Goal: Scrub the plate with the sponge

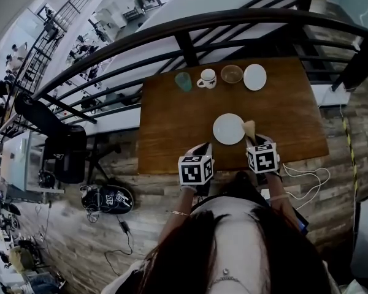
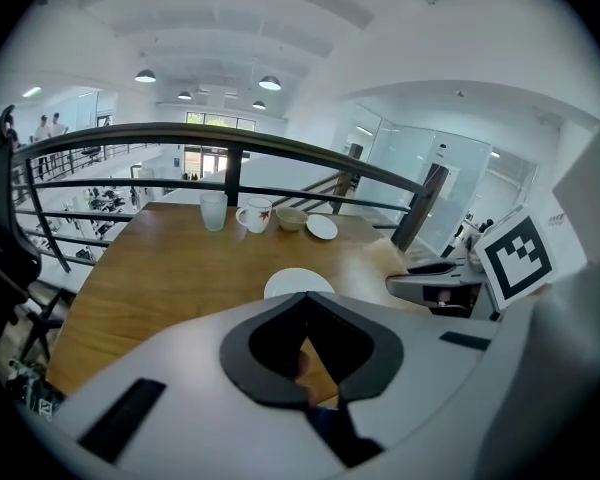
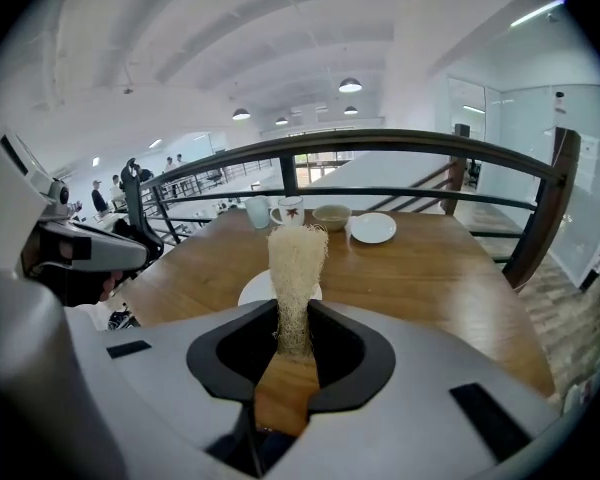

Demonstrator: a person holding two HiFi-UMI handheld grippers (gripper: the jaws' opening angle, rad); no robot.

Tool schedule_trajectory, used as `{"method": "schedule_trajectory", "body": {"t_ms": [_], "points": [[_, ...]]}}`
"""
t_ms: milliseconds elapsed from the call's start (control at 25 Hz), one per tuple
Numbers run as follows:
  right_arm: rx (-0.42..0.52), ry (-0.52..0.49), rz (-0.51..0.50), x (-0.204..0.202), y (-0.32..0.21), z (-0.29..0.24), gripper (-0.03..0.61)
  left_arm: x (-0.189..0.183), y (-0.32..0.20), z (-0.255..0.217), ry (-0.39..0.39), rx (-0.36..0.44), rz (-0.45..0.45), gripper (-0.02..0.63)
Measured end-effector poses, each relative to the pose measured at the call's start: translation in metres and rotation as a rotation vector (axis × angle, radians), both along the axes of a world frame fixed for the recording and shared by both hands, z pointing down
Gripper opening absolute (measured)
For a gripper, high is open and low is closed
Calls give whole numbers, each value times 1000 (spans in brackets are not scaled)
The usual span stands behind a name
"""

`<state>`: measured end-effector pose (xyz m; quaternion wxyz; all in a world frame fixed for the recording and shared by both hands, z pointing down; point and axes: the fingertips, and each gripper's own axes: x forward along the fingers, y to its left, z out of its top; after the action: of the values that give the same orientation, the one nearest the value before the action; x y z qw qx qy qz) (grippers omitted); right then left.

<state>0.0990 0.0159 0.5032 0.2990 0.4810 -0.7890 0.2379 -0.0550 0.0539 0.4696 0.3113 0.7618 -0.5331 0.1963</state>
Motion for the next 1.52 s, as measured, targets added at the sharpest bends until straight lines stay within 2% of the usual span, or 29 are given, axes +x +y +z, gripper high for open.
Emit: {"method": "schedule_trajectory", "body": {"t_ms": [480,960,1520], "points": [[25,-6,-24,6,3,-12,97,4,0,-1,10,6,-5,11],[5,14,-69,12,-3,-13,97,8,-15,-4,35,-4,-35,11],[-14,13,-60,17,-17,-6,97,10,-30,4,47,-26,-38,11]]}}
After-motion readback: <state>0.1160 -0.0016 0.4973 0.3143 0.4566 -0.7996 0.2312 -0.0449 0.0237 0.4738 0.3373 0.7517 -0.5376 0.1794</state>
